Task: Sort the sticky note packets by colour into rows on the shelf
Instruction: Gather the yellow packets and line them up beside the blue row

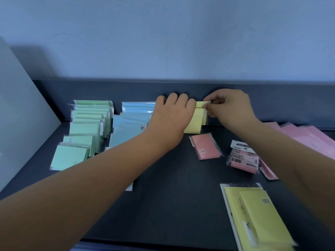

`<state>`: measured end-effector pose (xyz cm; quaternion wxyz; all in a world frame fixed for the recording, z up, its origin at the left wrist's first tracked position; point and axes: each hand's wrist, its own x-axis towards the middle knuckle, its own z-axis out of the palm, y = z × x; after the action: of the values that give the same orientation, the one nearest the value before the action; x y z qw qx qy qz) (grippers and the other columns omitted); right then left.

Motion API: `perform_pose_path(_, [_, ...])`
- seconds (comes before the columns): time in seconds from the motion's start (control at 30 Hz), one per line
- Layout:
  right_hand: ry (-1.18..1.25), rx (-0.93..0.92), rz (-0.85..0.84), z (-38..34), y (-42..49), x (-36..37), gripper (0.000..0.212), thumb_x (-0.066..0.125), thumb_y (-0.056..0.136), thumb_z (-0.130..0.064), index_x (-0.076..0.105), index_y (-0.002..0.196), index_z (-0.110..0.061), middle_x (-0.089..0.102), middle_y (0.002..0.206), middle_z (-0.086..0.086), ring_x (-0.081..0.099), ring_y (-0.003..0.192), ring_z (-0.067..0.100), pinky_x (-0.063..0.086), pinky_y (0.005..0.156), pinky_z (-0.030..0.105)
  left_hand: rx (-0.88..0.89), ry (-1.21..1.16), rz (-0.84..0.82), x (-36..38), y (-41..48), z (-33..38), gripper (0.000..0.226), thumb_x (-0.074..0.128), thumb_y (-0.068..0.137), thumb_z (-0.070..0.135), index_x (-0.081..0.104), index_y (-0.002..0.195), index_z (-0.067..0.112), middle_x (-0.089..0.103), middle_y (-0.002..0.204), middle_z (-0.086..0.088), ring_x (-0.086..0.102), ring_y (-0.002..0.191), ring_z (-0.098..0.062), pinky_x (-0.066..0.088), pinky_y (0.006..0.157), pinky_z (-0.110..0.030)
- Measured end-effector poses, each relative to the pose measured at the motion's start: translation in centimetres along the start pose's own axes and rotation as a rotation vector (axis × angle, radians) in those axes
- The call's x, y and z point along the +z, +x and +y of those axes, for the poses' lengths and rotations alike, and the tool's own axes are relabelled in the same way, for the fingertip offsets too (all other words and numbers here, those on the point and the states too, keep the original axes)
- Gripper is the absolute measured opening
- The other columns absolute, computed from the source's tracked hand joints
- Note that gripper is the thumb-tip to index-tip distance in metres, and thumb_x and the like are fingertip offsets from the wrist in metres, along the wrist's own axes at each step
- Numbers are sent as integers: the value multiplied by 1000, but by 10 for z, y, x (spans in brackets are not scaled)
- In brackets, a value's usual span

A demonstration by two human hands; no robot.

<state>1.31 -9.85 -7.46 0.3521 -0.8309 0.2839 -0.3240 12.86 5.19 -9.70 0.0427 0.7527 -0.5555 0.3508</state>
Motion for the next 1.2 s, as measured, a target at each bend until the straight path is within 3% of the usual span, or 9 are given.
perform_pose_path(0.1, [35,42,16,4,-1,6,16,76,83,-6,75,83,-22,75,73,1,75,71,21,64,76,43,3,3,3,1,1,-1,52,80,55,9,52,99,14,56,99,-6,53,85,-30,38,71,-40])
perform_pose_path(0.23, [-96,-37,35,6,-5,7,11,71,85,-9,74,90,-19,74,76,-2,72,74,17,61,78,37,-4,-5,-5,3,0,-2,54,81,54,9,51,99,15,56,100,-6,53,86,-30,37,70,-39])
perform_pose_path(0.4, [-373,-204,54,5,-15,8,29,63,88,-6,77,111,-16,77,99,4,69,93,25,56,87,38,-7,-7,-24,2,0,-1,54,82,53,12,52,98,14,56,100,-6,53,85,-29,33,67,-37])
perform_pose_path(0.5, [-409,-215,92,7,-15,7,34,57,87,-2,78,111,-16,78,100,5,69,93,27,54,85,33,-7,12,-41,0,2,-2,52,82,54,15,54,98,14,56,103,-6,53,86,-29,27,67,-36])
perform_pose_path(0.67, [-330,-75,88,7,-9,9,18,66,86,-8,78,95,-19,77,91,-1,70,88,18,50,81,23,-24,0,-63,-1,2,1,55,86,58,20,55,103,15,57,106,-5,55,90,-28,28,68,-35])
perform_pose_path(0.8, [-56,128,128,8,-7,14,18,71,76,-11,71,70,-28,74,75,-7,74,79,22,62,80,43,-40,-11,-81,-1,1,2,54,84,61,18,54,106,15,57,109,-5,55,94,-28,33,70,-36])
perform_pose_path(1.0, [1,189,149,6,-6,18,13,71,72,-14,72,69,-27,74,77,-6,74,82,26,62,79,45,-75,-57,-108,0,2,3,52,81,65,16,53,109,16,56,113,-4,54,99,-28,40,74,-38])
perform_pose_path(1.2, [17,272,203,5,-6,24,10,71,71,-14,72,67,-22,75,77,2,74,79,29,63,75,46,-63,-69,-79,2,1,2,53,82,56,11,58,103,13,59,106,-6,55,92,-31,42,69,-39])
